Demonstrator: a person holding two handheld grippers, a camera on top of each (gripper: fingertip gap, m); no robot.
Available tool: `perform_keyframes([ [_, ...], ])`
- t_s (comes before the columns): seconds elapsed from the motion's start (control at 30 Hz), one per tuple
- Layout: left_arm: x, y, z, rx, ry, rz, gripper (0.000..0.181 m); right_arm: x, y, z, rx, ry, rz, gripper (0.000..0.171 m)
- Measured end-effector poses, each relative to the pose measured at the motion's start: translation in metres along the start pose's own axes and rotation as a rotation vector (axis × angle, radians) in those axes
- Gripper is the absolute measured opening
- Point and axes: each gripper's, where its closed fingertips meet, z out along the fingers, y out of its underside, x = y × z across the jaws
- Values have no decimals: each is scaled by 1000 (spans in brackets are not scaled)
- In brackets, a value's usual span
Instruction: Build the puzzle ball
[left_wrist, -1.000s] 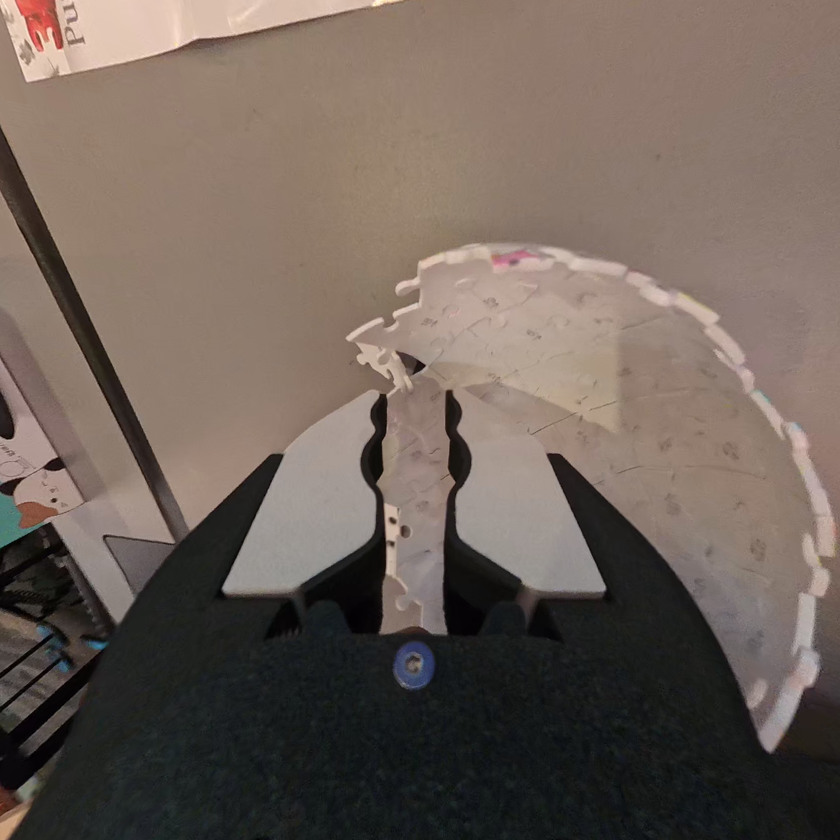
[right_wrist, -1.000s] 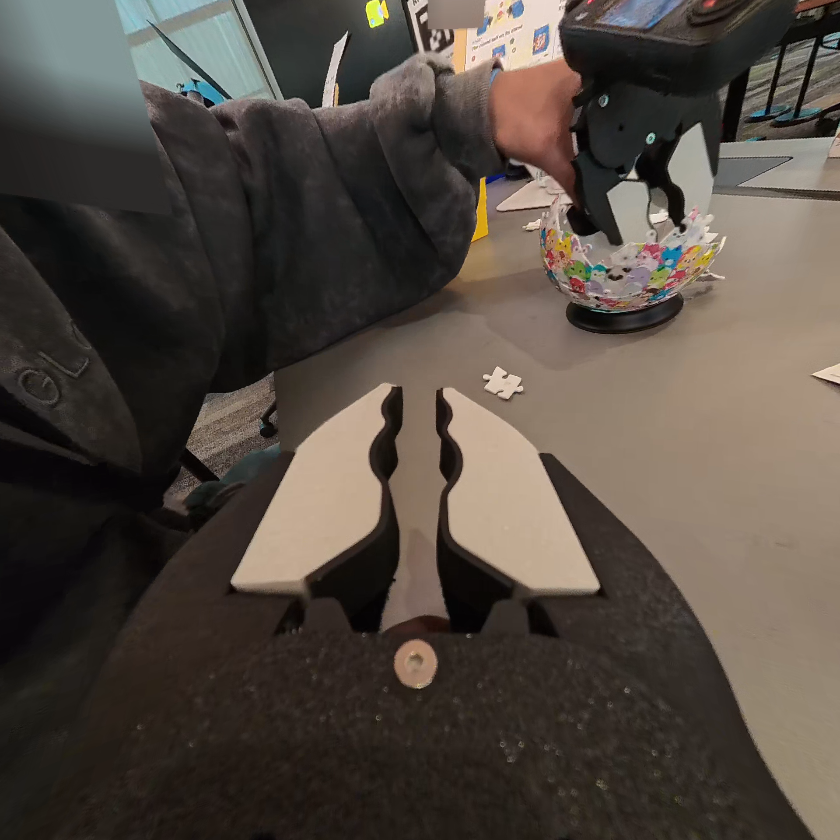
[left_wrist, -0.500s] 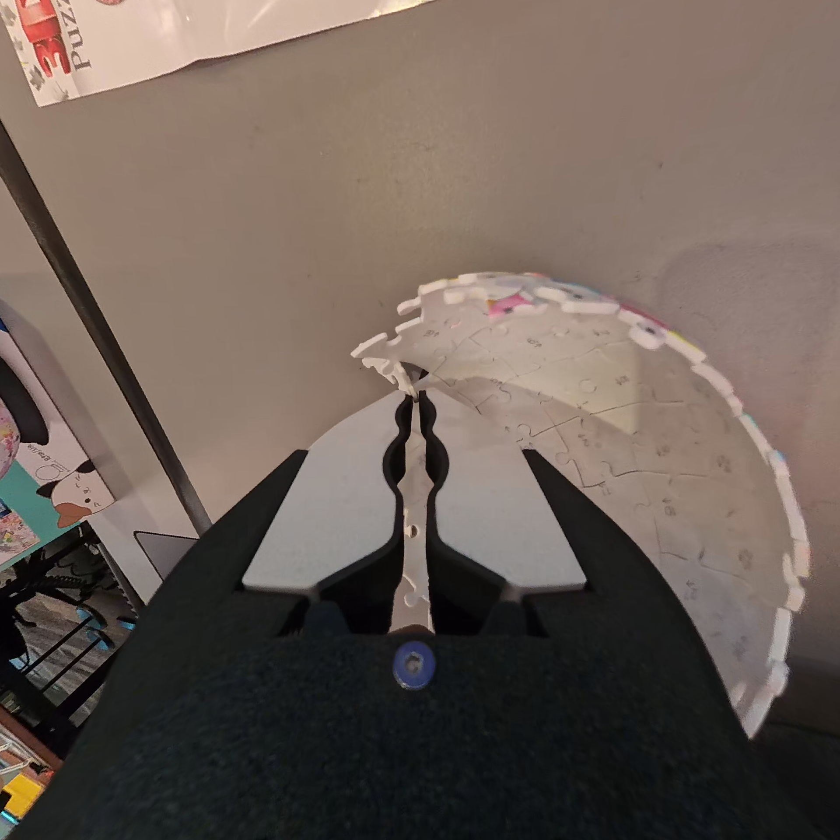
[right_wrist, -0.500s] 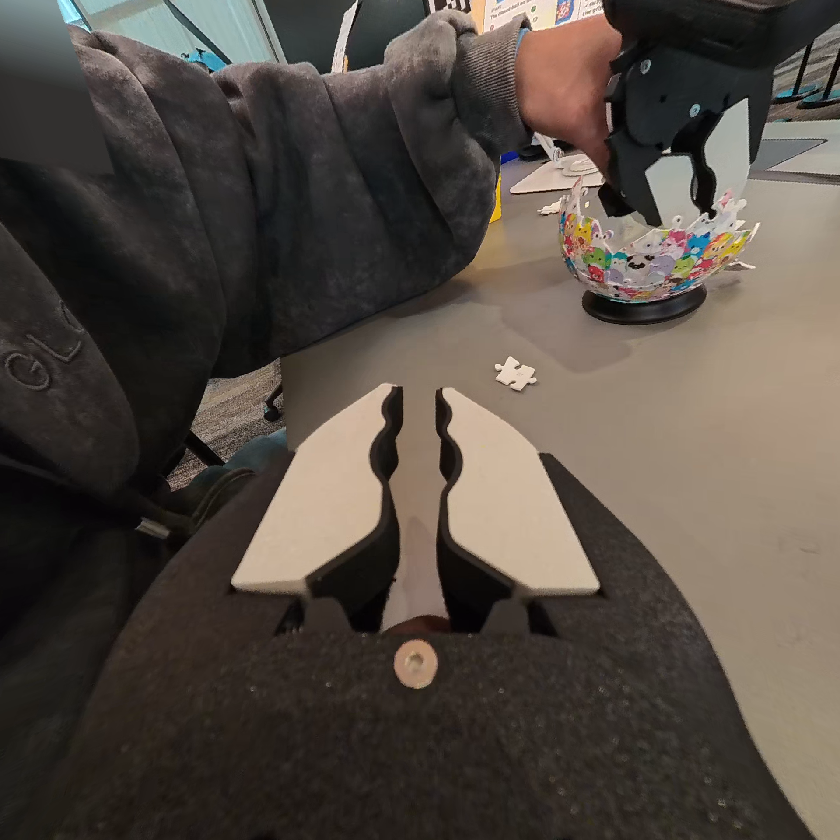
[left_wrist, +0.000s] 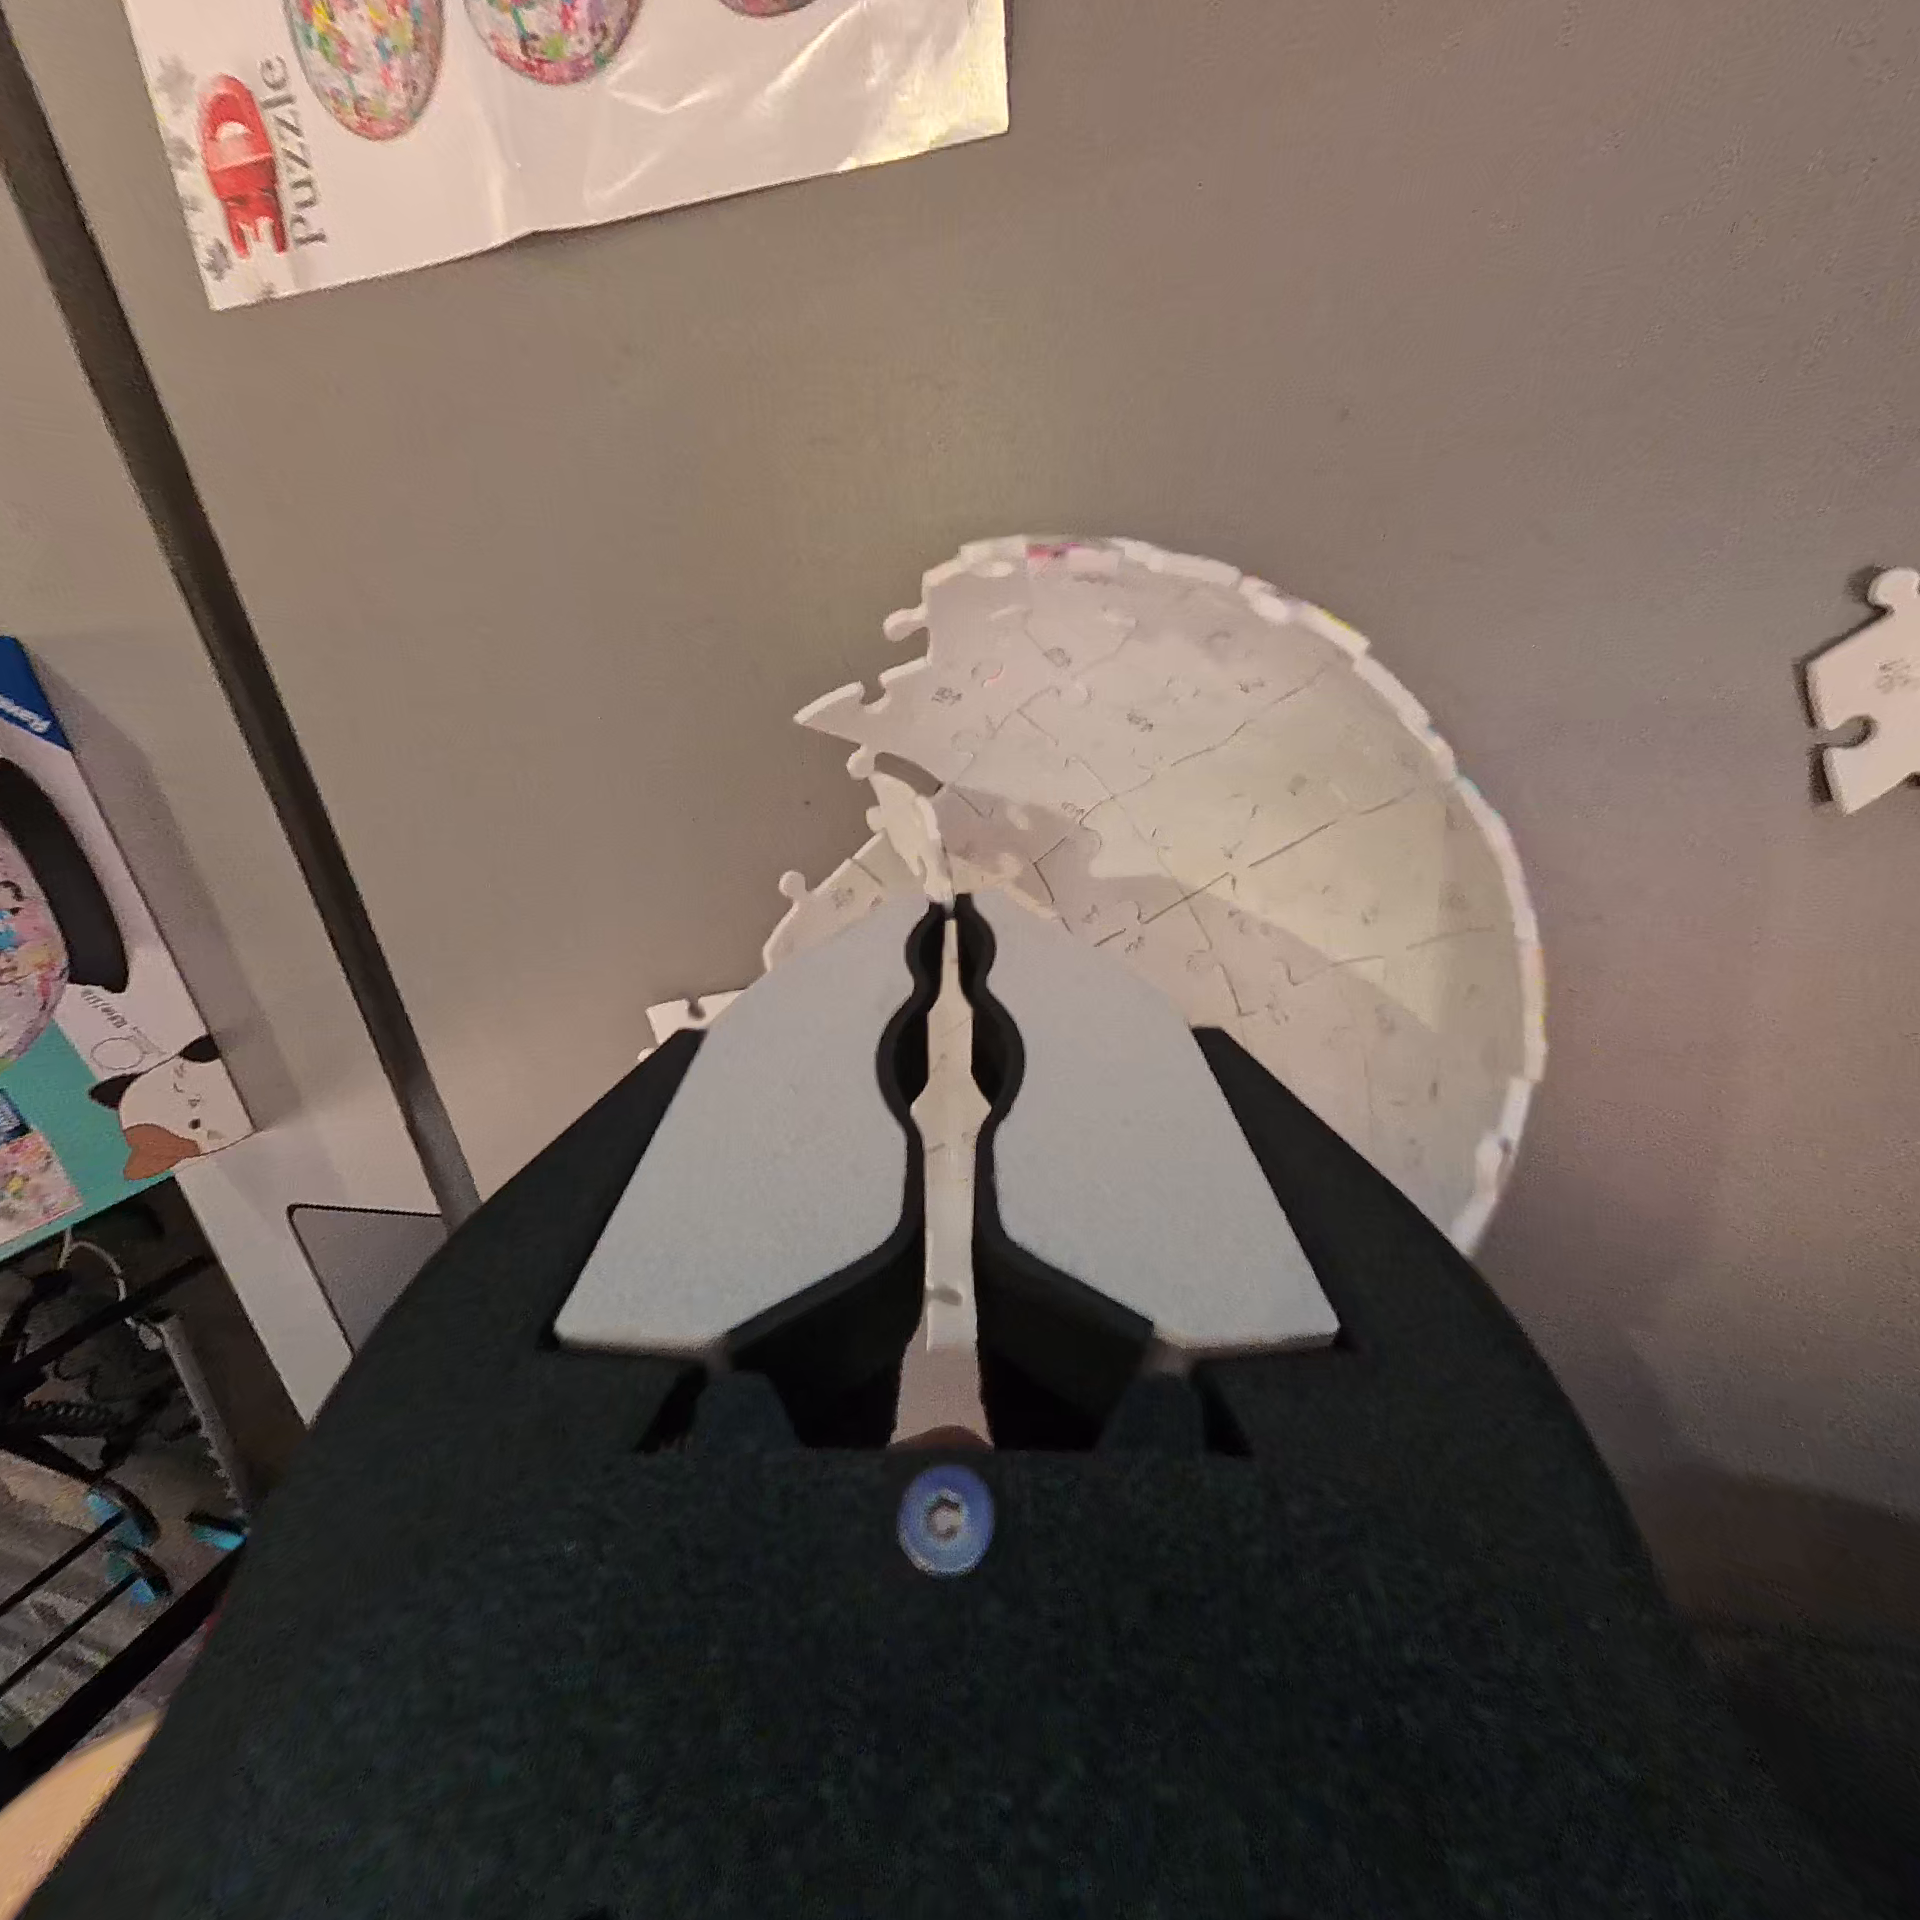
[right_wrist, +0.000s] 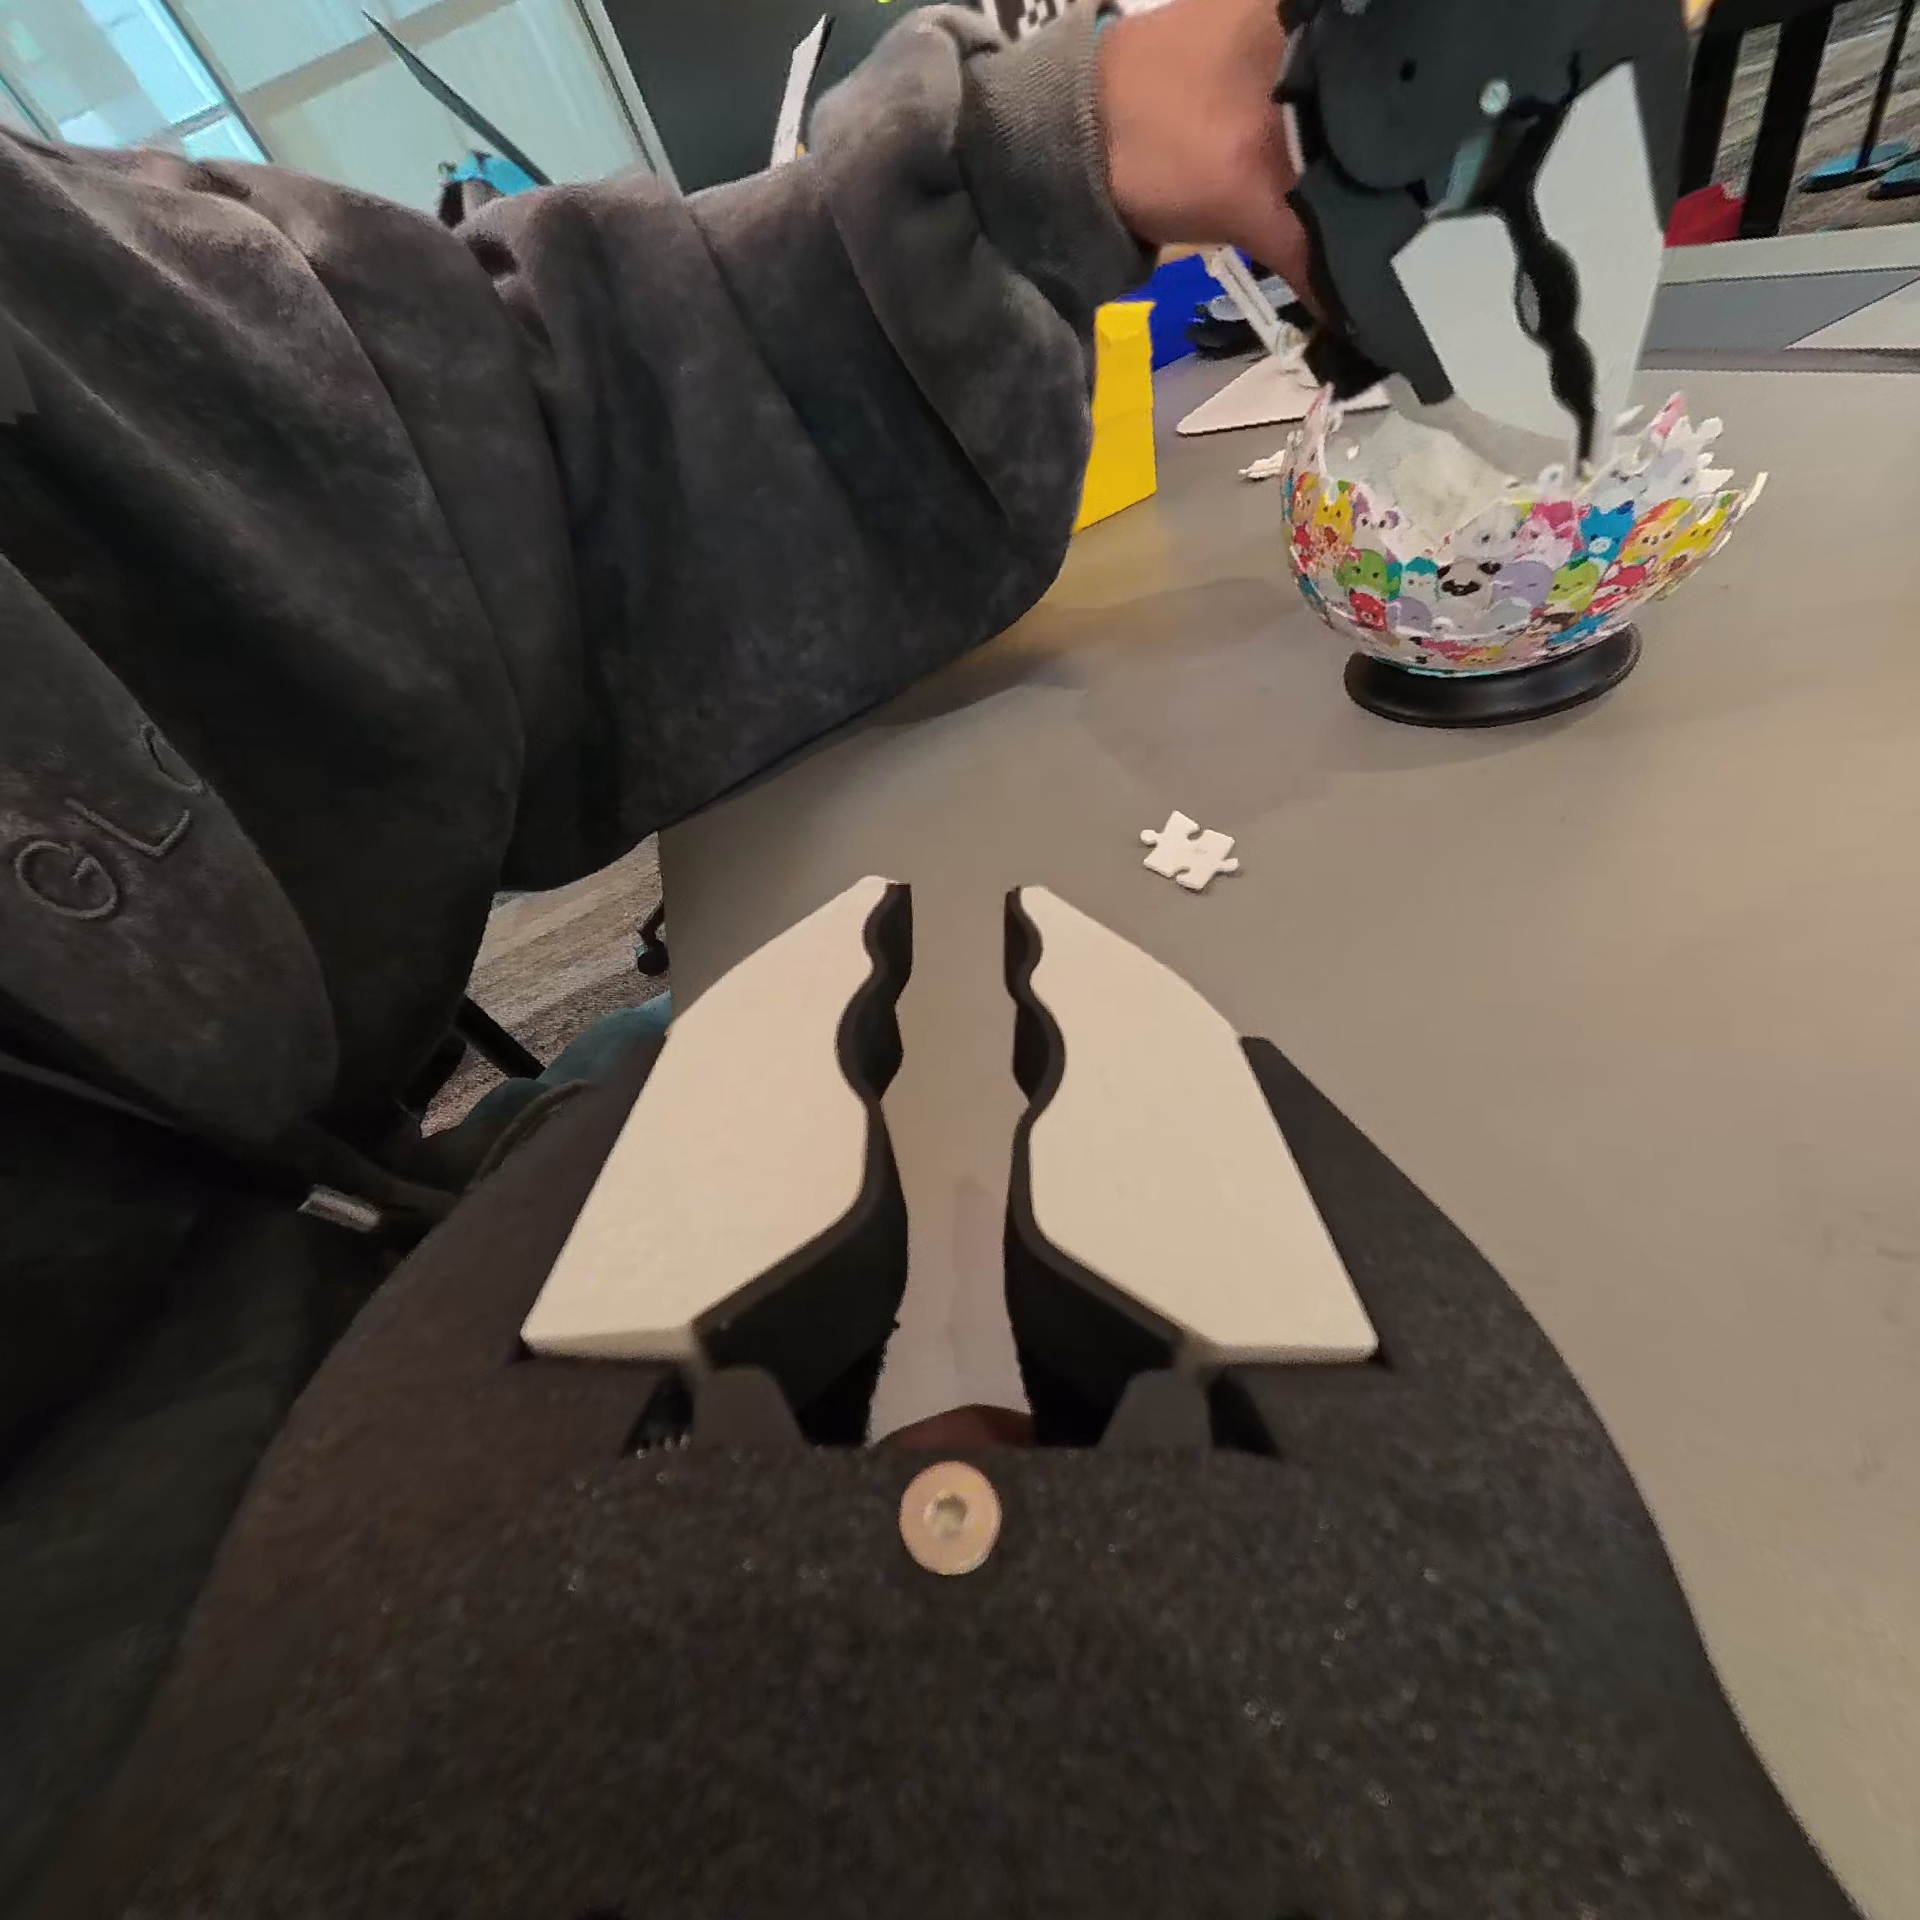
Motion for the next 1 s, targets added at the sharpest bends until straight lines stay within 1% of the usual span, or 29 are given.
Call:
perform_keyframes([
  [0.07,-4,3,-13,8,-42,7,2,7,-2,-1,-3,21,4,19],
  [0.13,-9,1,-34,44,-104,15,2,16,-7,0,-9,27,14,18],
  [0.2,-10,-8,-61,109,-179,38,2,26,-21,4,-17,14,47,21],
  [0.23,-9,-13,-76,131,-230,63,2,32,-34,6,-9,4,79,25],
  [0.27,-8,-19,-91,141,-301,106,2,39,-49,8,-2,-5,121,30],
  [0.33,-1,-33,-121,144,-466,226,2,56,-78,14,-11,-9,213,30],
  [0.4,11,-48,-145,117,-622,348,2,76,-99,25,-76,-4,302,39],
  [0.43,18,-56,-154,92,-704,419,2,81,-112,32,-78,-33,357,44],
  [0.5,30,-69,-167,36,-852,549,2,79,-136,45,-65,-142,460,47],
  [0.57,41,-79,-175,-10,-951,630,1,69,-149,55,-85,-244,521,48],
  [0.67,57,-86,-180,-36,-1009,690,1,58,-160,60,-82,-311,546,44],
  [0.83,71,-87,-179,-58,-1036,730,1,48,-163,64,-101,-336,538,34],
  [0.87,72,-86,-178,-63,-1034,733,1,49,-162,66,-107,-331,536,30],
  [0.9,73,-85,-176,-66,-1030,730,1,50,-161,67,-111,-331,527,20],
  [0.93,72,-84,-175,-64,-1034,726,1,51,-161,68,-109,-334,510,4],
  [1.0,70,-81,-171,-58,-1035,715,1,58,-159,73,-111,-300,480,3],
])
